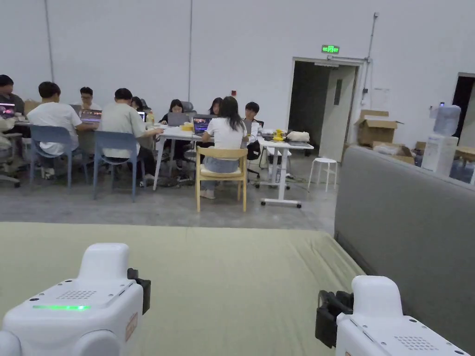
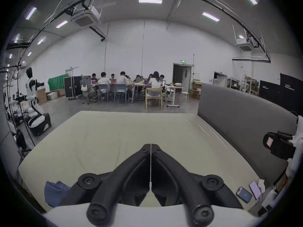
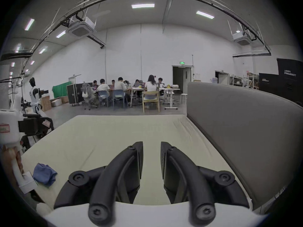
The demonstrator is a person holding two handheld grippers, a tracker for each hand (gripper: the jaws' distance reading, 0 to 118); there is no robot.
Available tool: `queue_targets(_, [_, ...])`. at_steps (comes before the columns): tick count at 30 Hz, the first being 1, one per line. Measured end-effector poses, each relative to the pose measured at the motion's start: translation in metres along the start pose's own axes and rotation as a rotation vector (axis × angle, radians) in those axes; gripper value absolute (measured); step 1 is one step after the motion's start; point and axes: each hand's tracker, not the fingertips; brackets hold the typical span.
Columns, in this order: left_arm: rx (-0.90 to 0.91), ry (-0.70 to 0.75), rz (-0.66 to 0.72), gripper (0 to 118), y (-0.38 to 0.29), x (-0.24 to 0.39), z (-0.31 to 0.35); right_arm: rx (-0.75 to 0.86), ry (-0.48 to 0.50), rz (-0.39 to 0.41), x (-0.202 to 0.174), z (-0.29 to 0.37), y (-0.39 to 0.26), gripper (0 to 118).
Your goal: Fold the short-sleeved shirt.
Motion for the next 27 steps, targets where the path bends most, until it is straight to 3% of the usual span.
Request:
queue_targets(1, [0.001,0.01,0.008,0,0.001,-0.003,0.003,0.001,0.011,-0.005,-0.002,-0.001,0.0,30])
queue_targets(2, [0.007,0.024,0.013,2,0.002,-0.006,0.005,0.001,0.02,-0.004,-0.003,-0.001,0.001,41])
queue_targets(3, [0.016,0.034,0.018,24,0.003,-0.009,0.007,0.002,0.034,-0.001,-0.004,-0.004,0.002,76])
queue_targets(4, [0.019,0.036,0.018,90,0.006,-0.01,0.009,-0.006,0.043,0.0,-0.006,-0.005,0.004,118])
queue_targets(5, [0.017,0.062,0.006,118,0.007,-0.01,0.009,-0.014,0.048,-0.008,-0.006,-0.008,0.003,118])
queue_targets(6, [0.006,0.107,0.001,118,0.006,-0.012,0.009,-0.063,0.077,-0.038,-0.003,-0.004,0.006,118])
queue_targets(7, [0.15,0.111,0.044,118,-0.001,-0.013,0.02,-0.018,0.099,-0.046,0.004,0.0,0.006,118])
queue_targets(10, [0.081,0.096,0.009,118,0.003,-0.007,0.034,0.015,0.156,-0.113,0.016,0.011,0.004,118])
queue_targets(16, [0.077,0.106,0.01,118,0.009,-0.022,0.029,0.078,0.034,0.002,-0.017,0.004,0.017,118])
queue_targets(19, [0.064,0.106,0.01,118,0.005,-0.026,0.027,0.06,-0.003,-0.003,-0.024,0.002,0.02,118])
queue_targets(27, [0.038,0.091,0.01,118,-0.001,-0.021,0.031,0.044,0.034,-0.003,-0.033,0.001,0.021,118])
